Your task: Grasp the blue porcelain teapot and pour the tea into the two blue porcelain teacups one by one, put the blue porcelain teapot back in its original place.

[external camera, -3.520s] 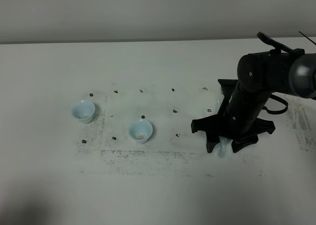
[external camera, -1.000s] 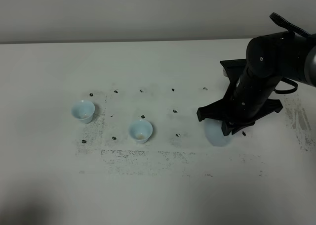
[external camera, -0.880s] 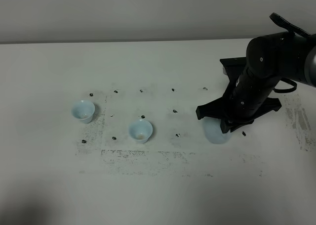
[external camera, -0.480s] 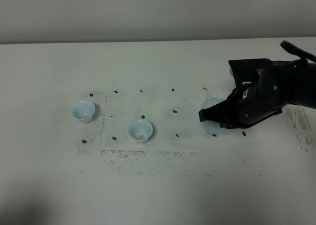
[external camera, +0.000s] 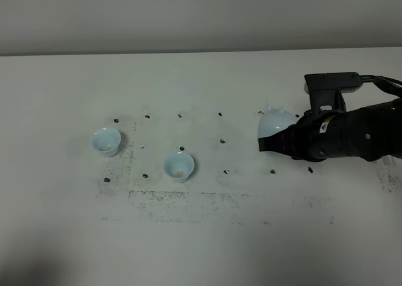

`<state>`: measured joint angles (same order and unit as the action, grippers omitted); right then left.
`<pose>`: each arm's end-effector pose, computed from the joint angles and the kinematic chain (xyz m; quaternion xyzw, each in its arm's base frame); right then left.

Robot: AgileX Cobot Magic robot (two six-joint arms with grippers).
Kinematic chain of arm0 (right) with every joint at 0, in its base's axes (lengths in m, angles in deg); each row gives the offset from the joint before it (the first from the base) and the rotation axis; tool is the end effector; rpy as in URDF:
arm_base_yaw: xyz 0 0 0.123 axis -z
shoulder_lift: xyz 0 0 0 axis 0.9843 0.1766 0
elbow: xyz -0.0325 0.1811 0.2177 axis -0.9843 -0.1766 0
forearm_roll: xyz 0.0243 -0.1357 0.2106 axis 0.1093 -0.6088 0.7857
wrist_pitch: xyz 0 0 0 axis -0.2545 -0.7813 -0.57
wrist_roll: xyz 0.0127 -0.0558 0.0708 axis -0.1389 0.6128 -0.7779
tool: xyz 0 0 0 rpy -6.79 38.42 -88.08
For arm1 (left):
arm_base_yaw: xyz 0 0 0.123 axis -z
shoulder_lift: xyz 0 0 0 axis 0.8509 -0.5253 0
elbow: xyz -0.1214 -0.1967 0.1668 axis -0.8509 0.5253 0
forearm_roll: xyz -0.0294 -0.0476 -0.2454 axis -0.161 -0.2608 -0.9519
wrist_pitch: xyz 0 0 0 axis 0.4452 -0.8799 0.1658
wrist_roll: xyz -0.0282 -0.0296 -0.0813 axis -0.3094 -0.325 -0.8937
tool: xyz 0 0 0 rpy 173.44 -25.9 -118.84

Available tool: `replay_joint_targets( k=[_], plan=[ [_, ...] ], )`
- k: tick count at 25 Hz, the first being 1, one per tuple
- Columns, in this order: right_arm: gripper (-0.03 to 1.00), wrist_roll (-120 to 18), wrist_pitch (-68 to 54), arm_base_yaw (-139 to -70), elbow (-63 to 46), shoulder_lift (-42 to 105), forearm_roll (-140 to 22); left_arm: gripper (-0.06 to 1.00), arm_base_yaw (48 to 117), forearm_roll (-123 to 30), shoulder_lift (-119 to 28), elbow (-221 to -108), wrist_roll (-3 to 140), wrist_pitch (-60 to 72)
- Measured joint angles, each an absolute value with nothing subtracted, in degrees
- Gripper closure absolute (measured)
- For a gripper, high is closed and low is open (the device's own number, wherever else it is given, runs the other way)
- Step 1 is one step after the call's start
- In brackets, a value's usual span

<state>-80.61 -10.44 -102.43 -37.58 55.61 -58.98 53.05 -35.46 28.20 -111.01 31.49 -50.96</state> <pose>0.3059 0.1302 0.1753 -0.0676 0.9472 0.1144 0.2919 -0.0003 -0.0038 0.2653 -0.0650 0.8609 -0.0157 0.5043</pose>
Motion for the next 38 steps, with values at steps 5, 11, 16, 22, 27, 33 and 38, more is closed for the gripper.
replay_joint_targets(
  k=[5,11,16,22,27,33,38],
  plan=[
    [0.93,-80.20,-8.90,-102.43,-37.63,54.32,-60.28,0.22,53.05,-35.46,28.20,-111.01,31.49,-50.96],
    [0.93,-76.67,-7.99,-102.43,-37.61,51.29,-61.58,0.22,53.05,-35.46,28.20,-111.01,31.49,-51.01],
    [0.93,-70.45,-6.78,-102.14,-37.61,49.76,-61.63,0.22,53.05,-35.46,28.20,-111.01,31.49,-50.96],
    [0.93,-66.12,-6.66,-101.95,-37.61,49.76,-61.59,0.22,53.05,-35.46,28.20,-111.01,31.49,-50.96],
    [0.93,-65.95,-7.86,-101.95,-37.19,49.76,-61.53,0.22,53.05,-35.46,28.20,-111.01,31.49,-50.96],
    [0.93,-66.30,-10.88,-101.95,-34.62,49.76,-61.53,0.22,53.05,-35.46,28.20,-111.01,31.49,-50.96],
    [0.93,-68.08,-11.61,-101.95,-34.42,49.76,-61.65,0.22,53.05,-35.46,28.20,-111.01,31.49,-50.96]
  ],
)
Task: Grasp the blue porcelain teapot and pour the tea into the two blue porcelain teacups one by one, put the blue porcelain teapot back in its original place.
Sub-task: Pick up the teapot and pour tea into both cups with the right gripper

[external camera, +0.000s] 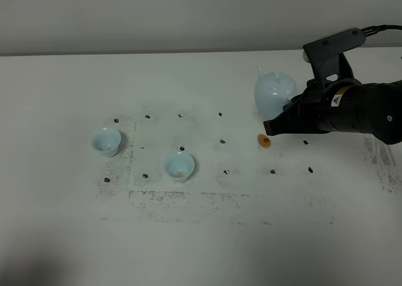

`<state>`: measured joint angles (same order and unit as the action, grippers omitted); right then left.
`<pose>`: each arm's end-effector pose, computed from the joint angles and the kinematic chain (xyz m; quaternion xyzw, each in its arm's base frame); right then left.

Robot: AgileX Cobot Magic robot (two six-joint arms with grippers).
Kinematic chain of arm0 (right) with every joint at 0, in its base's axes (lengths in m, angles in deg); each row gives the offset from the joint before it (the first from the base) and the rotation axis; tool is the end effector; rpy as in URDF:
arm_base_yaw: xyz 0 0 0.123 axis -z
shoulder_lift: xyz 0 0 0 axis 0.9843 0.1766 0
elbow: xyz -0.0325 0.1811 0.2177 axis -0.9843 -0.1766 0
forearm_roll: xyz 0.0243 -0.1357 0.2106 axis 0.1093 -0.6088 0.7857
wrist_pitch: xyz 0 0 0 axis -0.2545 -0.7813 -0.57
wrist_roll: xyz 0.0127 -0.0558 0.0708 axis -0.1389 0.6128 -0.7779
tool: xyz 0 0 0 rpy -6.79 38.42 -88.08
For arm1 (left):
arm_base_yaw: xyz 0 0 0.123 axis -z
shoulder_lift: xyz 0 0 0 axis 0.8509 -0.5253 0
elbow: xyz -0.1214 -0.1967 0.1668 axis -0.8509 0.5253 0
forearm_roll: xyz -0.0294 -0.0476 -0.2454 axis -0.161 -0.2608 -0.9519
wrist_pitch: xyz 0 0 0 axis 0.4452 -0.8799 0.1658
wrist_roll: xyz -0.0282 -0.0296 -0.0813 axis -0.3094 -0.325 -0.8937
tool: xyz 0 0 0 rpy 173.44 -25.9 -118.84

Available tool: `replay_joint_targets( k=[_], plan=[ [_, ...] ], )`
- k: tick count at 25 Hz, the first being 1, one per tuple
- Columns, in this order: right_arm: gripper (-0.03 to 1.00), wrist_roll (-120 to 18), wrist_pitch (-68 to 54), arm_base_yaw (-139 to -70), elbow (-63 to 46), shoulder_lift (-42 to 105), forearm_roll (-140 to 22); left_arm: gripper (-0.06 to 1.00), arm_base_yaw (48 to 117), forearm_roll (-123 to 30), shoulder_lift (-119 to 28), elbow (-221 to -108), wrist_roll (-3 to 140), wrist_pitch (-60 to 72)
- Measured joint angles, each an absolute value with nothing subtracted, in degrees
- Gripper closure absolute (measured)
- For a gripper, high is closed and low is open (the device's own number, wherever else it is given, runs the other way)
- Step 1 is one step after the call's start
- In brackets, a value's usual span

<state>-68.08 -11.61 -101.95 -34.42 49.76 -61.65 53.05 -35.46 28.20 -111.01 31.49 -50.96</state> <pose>0.3090 0.1277 0.2231 -0.1831 0.9079 0.0818 0.3681 -0.0003 -0.0038 0.2653 -0.0650 0.8609 -0.0157 0.5043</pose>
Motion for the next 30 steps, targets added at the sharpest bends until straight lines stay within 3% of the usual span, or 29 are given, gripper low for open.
replay_joint_targets(
  k=[18,30],
  plan=[
    [0.93,-82.08,-12.20,-102.96,-34.13,47.94,-73.09,0.22,53.05,-35.46,28.20,-111.01,31.49,-51.01],
    [0.93,-47.36,-12.83,-102.96,-34.09,47.94,-38.87,0.22,53.05,-35.46,28.20,-111.01,31.49,-51.01]
  ],
)
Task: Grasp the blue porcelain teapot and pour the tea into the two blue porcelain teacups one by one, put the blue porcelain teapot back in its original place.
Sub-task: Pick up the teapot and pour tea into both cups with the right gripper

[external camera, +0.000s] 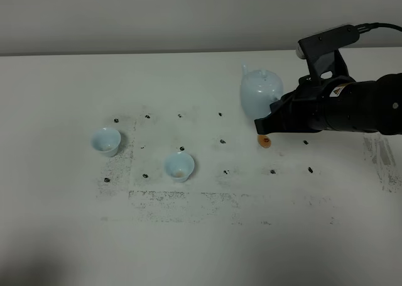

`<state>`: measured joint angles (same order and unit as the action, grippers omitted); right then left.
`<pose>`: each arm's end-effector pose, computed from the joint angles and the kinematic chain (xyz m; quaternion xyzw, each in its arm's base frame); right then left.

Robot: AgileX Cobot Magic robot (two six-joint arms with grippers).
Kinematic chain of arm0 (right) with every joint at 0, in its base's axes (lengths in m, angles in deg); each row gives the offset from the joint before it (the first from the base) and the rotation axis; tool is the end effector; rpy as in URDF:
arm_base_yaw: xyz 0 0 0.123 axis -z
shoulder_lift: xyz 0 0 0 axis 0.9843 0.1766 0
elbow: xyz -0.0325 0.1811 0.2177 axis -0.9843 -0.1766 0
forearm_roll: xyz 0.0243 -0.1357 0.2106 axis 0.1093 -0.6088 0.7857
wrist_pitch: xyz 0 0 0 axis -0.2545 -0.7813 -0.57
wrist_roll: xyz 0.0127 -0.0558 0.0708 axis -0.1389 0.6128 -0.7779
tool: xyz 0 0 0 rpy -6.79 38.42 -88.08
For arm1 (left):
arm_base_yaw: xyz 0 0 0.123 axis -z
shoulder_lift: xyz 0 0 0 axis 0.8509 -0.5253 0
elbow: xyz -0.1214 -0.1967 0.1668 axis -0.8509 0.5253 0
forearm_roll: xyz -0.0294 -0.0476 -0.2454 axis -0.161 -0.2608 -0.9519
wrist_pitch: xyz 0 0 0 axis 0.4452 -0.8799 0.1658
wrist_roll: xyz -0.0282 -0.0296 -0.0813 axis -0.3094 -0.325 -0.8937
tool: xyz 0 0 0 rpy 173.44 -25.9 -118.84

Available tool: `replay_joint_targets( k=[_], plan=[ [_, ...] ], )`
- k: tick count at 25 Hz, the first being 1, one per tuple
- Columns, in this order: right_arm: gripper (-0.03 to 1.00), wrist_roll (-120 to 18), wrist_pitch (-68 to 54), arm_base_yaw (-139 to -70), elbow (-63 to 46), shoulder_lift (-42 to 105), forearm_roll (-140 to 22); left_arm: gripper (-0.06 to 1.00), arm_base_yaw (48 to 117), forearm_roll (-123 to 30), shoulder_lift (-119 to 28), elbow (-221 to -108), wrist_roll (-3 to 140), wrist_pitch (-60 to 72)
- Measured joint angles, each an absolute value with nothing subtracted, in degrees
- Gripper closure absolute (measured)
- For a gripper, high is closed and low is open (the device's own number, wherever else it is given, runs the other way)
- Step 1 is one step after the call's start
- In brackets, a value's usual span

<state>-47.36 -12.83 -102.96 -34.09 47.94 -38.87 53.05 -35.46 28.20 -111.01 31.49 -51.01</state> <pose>0.3010 0.1404 0.2363 -0.1971 0.8948 0.1375 0.3762 -0.0004 -0.0038 0.2652 -0.0650 0.8612 -0.0157 0.5039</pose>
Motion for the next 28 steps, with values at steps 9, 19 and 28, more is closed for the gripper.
replay_joint_targets(
  k=[9,19,28],
  plan=[
    [0.93,-11.42,-15.51,-102.96,-34.09,47.94,-7.47,0.22,53.05,-35.46,28.20,-111.01,31.49,-51.01],
    [0.93,6.71,-19.75,-102.96,-31.55,51.65,4.60,0.22,53.05,-35.46,28.20,-111.01,31.49,-51.01],
    [0.93,8.75,-28.15,-102.96,-19.20,62.38,1.17,0.22,53.05,-35.46,28.20,-111.01,31.49,-50.97]
  ],
)
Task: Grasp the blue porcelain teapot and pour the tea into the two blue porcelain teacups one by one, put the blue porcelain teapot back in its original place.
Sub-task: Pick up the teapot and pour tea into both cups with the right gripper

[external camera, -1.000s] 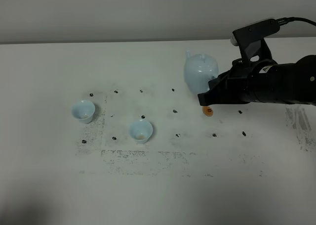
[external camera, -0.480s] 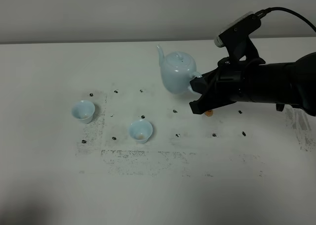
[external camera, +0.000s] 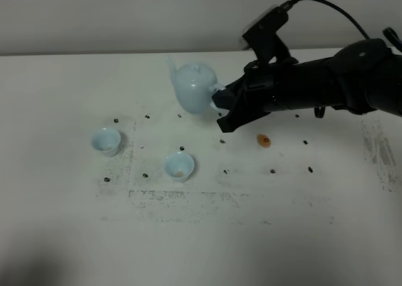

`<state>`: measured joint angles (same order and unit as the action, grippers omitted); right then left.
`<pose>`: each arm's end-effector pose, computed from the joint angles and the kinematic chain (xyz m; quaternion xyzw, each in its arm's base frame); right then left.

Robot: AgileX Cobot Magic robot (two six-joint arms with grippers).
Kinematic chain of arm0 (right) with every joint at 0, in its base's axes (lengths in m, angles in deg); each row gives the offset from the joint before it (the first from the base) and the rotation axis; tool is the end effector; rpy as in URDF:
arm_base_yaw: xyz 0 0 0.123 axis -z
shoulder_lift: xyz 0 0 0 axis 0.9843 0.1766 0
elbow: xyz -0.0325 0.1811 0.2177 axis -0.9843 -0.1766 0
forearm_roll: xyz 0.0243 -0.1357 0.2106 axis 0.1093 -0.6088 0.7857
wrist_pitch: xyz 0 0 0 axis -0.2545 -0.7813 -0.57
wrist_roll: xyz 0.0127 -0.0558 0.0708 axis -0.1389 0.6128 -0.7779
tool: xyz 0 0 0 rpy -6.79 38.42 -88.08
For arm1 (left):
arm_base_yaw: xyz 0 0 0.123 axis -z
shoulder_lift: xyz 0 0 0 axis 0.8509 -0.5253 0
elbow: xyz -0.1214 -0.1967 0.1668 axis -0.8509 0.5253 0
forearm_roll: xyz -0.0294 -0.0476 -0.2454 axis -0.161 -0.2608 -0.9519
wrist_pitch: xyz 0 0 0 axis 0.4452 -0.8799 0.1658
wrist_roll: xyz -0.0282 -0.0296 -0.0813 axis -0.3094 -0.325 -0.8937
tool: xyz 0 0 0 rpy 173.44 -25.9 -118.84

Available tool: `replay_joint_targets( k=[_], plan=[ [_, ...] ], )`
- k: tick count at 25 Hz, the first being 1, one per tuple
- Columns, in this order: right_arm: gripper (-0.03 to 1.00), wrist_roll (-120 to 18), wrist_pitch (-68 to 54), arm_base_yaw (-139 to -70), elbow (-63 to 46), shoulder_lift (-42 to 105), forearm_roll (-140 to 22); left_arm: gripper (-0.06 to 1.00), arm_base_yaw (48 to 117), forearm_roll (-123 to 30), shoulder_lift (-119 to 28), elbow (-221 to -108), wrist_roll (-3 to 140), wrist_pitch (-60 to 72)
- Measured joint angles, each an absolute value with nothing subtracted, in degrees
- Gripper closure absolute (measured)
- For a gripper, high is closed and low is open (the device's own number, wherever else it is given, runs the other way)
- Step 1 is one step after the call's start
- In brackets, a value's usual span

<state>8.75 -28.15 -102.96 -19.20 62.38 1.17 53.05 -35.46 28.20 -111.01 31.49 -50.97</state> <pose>0.3478 0.1944 0.2276 -0.3956 0.7992 0.2388 0.3843 -0.0004 -0.0038 0.2653 -0.0650 0.8610 -0.0157 0.5042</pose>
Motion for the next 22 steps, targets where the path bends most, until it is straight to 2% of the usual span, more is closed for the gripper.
replay_joint_targets(
  k=[7,22],
  plan=[
    [0.93,10.60,-39.89,-103.93,-7.83,70.60,-7.15,0.22,53.05,-35.46,28.20,-111.01,31.49,-50.97],
    [0.93,13.86,-39.51,-108.14,3.05,78.52,-10.12,0.22,53.05,-35.46,28.20,-111.01,31.49,-50.97]
  ],
)
